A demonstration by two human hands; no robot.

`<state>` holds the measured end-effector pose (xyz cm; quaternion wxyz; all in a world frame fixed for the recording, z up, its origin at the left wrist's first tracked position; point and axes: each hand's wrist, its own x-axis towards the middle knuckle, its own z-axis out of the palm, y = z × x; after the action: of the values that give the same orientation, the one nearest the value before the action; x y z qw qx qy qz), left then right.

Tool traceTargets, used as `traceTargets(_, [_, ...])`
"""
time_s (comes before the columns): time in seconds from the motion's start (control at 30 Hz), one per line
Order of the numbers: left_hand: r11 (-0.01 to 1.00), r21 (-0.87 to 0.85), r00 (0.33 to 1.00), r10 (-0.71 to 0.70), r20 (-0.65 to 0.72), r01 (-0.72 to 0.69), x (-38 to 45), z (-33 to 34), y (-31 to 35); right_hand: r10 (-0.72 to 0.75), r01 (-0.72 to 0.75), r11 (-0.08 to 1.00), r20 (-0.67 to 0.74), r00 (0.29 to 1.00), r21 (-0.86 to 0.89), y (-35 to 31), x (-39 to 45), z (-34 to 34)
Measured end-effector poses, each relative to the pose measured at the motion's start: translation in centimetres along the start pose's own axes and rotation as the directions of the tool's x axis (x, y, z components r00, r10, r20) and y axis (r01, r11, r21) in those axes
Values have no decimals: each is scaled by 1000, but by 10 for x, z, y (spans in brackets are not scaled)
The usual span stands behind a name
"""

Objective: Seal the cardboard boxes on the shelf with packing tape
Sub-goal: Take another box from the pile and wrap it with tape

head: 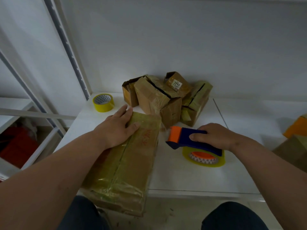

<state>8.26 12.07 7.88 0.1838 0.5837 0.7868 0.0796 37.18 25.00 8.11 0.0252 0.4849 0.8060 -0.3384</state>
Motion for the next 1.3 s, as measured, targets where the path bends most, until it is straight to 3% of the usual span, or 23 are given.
traceTargets(0.2, [1000,2,1000,-1,-7,1,1,1,-1,39,-35,998,87,995,-55,-32,24,-1])
traceTargets(0.3, [1000,-5,1000,-2,-7,2,3,2,-1,131,-163,968,167,977,193,-29,28,-1])
traceTargets(0.37, [1000,-15,1000,-6,-5,6,5,2,-2,216,-317,881,296,930,353,-24,29,0])
traceTargets(0.43, [1000,-29,1000,-8,-7,8,5,1,-3,265,-424,825,406,875,375,-19,29,5])
traceTargets(0.53, [999,-49,1000,-6,-15,5,4,1,-2,283,-464,783,427,859,414,-14,31,11])
traceTargets(0.63, [996,-90,1000,-11,-13,10,3,-1,-1,322,-459,782,357,877,421,-13,28,13])
traceTargets(0.73, [955,-296,999,-45,-24,36,-2,-6,-1,365,-390,838,141,920,382,-4,23,14])
traceTargets(0.8, [816,-573,986,-148,-76,79,-9,-10,-4,356,-337,859,23,934,385,4,14,11])
traceTargets(0.87, [715,-695,954,-258,-155,80,-21,-14,-8,331,-282,856,-40,943,434,11,-1,7])
traceTargets(0.93, [788,-611,940,-260,-220,75,-38,-14,-11,306,-233,855,-87,948,463,14,-17,5])
traceTargets(1.0, [863,-500,963,-195,-187,78,-58,-14,-13,280,-197,863,-117,953,465,13,-33,5])
traceTargets(1.13, [953,-271,988,-112,103,136,-94,-6,-15,215,-136,889,-137,967,438,4,-59,15])
traceTargets(1.3, [934,-312,984,-173,28,173,-105,12,-10,103,-19,928,-208,973,372,-11,-86,33])
